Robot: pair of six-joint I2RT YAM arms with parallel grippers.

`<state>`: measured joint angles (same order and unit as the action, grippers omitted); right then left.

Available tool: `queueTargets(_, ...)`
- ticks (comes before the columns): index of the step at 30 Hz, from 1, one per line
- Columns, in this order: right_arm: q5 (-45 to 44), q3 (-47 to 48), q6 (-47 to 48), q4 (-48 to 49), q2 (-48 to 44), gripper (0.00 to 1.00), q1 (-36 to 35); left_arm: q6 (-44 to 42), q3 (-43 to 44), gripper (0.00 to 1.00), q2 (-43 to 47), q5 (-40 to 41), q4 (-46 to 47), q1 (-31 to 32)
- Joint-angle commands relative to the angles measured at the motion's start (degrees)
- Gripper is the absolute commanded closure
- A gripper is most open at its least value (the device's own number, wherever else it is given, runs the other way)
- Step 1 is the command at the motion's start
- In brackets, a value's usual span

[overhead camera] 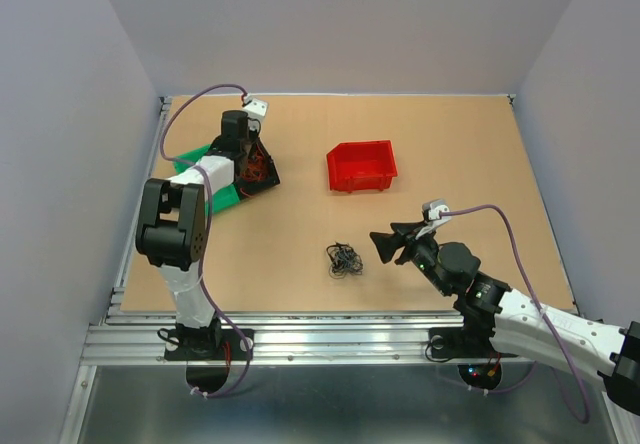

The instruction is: Untangle the cables

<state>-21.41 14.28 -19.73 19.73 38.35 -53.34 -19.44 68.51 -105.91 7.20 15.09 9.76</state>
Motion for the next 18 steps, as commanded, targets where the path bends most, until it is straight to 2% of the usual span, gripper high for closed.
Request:
queueTargets(1,-0.4,0.5,0.2,1.7,-0.1,0.32,-0.3,-1.3,3.2,0.99,-2.0,3.6,-2.3,1.4)
queueTargets(7,-0.3,0.3,0.2,1.7,-0.4,0.32,-0.3,-0.5,6.8,0.92,-6.1,4.0,-5.6,1.4)
queueTargets(8,-0.3,0.3,0.2,1.7,-0.4,0.32,-0.2,-0.3,6.8,0.83,-5.9,4.0,-5.6,1.4)
queueTargets(12,-0.2,0.2,0.2,1.7,-0.7,0.32,-0.3,-0.1,3.2,0.65,-1.4,4.5,-2.0,1.4)
queueTargets(16,-0.2,0.3,0.1,1.8,-0.6,0.32,-0.3,0.4,-0.6,0.59,5.4,4.2,0.8,1.4)
queueTargets(18,-0.2,0.5,0.0,1.7,-0.3,0.32,-0.2,0.5,-1.0,0.51,7.7,4.0,-0.1,1.5)
